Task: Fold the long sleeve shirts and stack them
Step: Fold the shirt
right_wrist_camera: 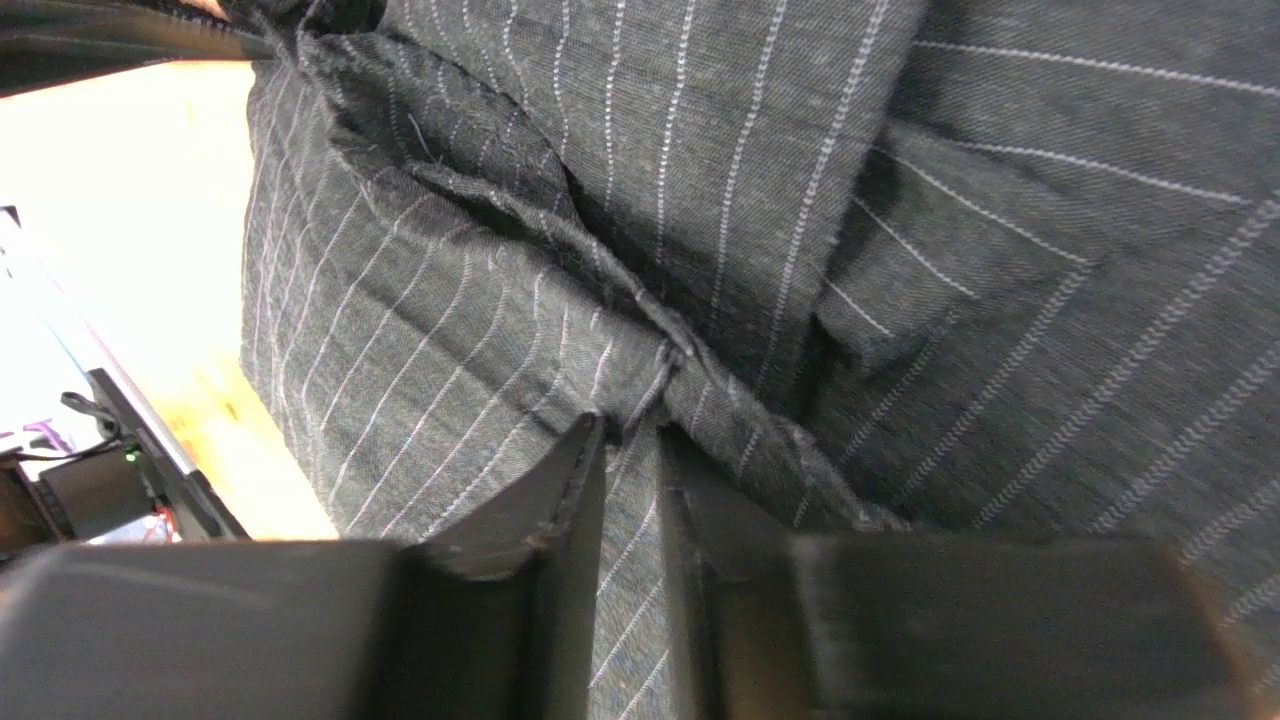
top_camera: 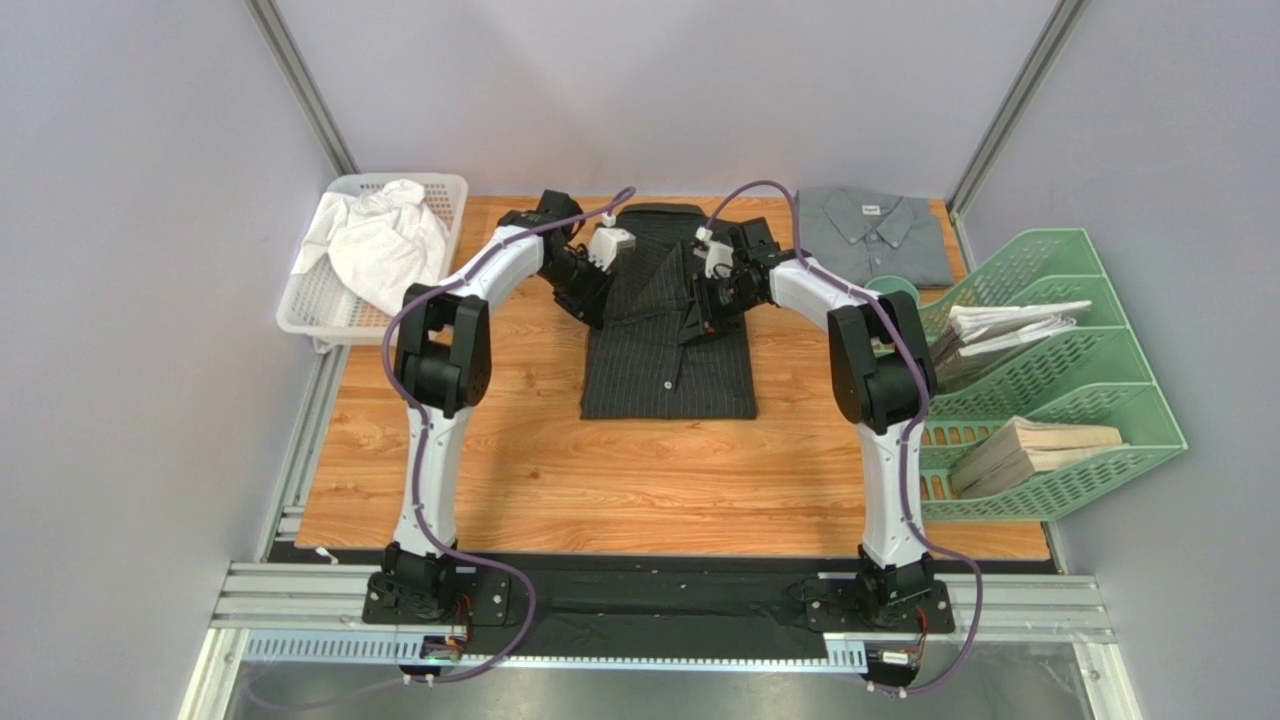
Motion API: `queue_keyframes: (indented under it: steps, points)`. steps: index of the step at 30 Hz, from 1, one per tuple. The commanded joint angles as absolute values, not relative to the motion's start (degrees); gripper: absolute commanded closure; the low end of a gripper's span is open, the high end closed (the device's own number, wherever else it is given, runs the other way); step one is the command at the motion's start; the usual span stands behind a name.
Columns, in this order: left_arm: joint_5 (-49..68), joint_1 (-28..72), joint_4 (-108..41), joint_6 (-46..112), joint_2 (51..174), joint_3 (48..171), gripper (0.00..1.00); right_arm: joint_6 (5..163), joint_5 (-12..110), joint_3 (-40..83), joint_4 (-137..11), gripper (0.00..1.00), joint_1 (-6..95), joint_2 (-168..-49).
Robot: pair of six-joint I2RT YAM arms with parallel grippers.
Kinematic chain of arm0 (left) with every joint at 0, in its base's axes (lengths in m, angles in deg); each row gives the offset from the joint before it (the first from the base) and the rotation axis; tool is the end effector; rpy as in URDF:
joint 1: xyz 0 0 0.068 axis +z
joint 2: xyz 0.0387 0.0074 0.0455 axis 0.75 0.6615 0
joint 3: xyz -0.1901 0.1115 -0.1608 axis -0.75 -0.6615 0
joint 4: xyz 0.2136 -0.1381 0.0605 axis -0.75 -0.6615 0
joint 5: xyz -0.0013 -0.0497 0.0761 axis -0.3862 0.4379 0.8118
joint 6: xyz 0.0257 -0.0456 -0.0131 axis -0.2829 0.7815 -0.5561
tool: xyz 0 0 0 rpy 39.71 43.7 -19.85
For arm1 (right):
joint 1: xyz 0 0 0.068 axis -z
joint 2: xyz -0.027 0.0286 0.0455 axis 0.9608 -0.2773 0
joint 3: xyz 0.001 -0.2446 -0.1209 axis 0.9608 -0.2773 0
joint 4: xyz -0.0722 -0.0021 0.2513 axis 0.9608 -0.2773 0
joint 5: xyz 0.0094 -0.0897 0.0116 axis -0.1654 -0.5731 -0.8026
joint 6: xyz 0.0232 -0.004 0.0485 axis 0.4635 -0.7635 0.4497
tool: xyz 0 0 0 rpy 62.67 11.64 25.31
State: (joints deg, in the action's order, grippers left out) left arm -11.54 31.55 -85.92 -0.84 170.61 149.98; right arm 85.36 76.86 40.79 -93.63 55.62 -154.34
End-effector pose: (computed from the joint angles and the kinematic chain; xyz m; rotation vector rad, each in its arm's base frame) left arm 0.4590 -0.1588 0.1774 1.0225 2.5095 -0.6856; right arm 0.4339 0.1653 0.1516 -0.4324 2.6488 0.9842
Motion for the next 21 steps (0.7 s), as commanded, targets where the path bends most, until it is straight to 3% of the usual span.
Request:
queue_keyframes:
  steps: [1,2,4,5,6,7,11,16,21]
  points:
    - [-12.74,32.41,-88.94,-0.83,169.38,156.92,0.57,82.48,77.02,45.92,-97.71,0.67,57.64,-149.44]
    - [-12.58,32.76,-88.77,-0.05,168.33,157.63,0.51,81.43,78.15,46.72,-100.33,0.57,58.07,-148.55]
    - [-16.07,34.86,-87.46,1.45,163.08,156.95,0.04,80.37,80.00,47.34,-102.11,0.47,60.01,-144.79]
    - [-17.49,35.57,-85.19,3.98,160.78,155.89,0.01,79.93,81.23,47.08,-103.34,0.37,60.62,-143.02]
    - [-18.72,36.19,-83.78,5.13,158.15,154.14,0.01,78.62,82.02,46.64,-104.04,0.32,61.85,-141.53]
    - [-21.78,37.07,-82.63,6.45,152.99,149.60,0.01,78.08,83.94,45.25,-104.92,0.22,62.29,-138.29]
    - [-34.35,36.38,-73.96,14.17,140.04,131.49,0.01,77.81,90.79,36.05,-106.52,0.01,62.65,-130.56]
    - [-45.34,29.28,-51.02,39.56,130.10,104.26,0.01,81.59,97.84,23.37,-103.97,0.00,58.79,-125.35]
    - [-47.30,24.86,-31.51,53.98,132.36,95.00,0.01,87.65,102.42,14.59,-96.95,0.00,55.01,-124.99]
